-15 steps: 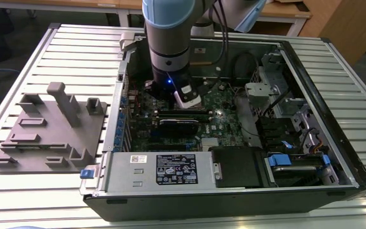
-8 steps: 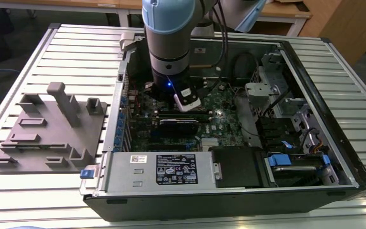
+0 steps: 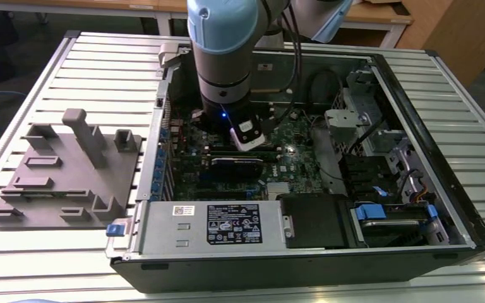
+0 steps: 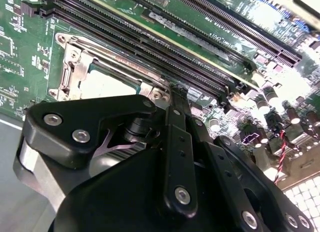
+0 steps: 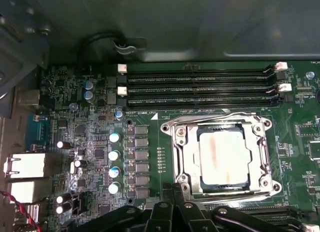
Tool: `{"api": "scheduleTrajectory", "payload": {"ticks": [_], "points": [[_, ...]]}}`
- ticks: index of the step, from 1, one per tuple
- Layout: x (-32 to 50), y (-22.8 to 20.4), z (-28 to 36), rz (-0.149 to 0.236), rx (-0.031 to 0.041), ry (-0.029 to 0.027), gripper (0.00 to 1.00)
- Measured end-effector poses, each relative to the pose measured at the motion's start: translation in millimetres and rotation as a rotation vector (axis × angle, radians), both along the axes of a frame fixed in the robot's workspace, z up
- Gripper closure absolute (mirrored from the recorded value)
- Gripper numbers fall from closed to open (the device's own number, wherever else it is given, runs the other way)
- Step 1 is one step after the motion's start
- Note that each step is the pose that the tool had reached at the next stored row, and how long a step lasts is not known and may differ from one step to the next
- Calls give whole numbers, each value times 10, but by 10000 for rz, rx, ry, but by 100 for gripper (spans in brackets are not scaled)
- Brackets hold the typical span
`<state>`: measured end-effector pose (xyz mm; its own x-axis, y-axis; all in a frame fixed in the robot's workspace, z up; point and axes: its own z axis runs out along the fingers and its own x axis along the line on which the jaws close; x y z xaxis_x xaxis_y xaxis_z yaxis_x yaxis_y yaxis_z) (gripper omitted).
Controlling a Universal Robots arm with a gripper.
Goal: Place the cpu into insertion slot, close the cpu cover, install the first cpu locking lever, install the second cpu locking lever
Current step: 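Install the second cpu locking lever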
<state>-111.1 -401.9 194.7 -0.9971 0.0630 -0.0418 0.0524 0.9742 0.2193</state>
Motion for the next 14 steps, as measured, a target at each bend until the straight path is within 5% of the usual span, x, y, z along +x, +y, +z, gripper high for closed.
{"api": "scheduleTrajectory", "payload": {"ticks": [7,14], "points": [[-14,-44,-36,-1,194,1,90],[-16,-48,-8,0,218,-2,90]]}}
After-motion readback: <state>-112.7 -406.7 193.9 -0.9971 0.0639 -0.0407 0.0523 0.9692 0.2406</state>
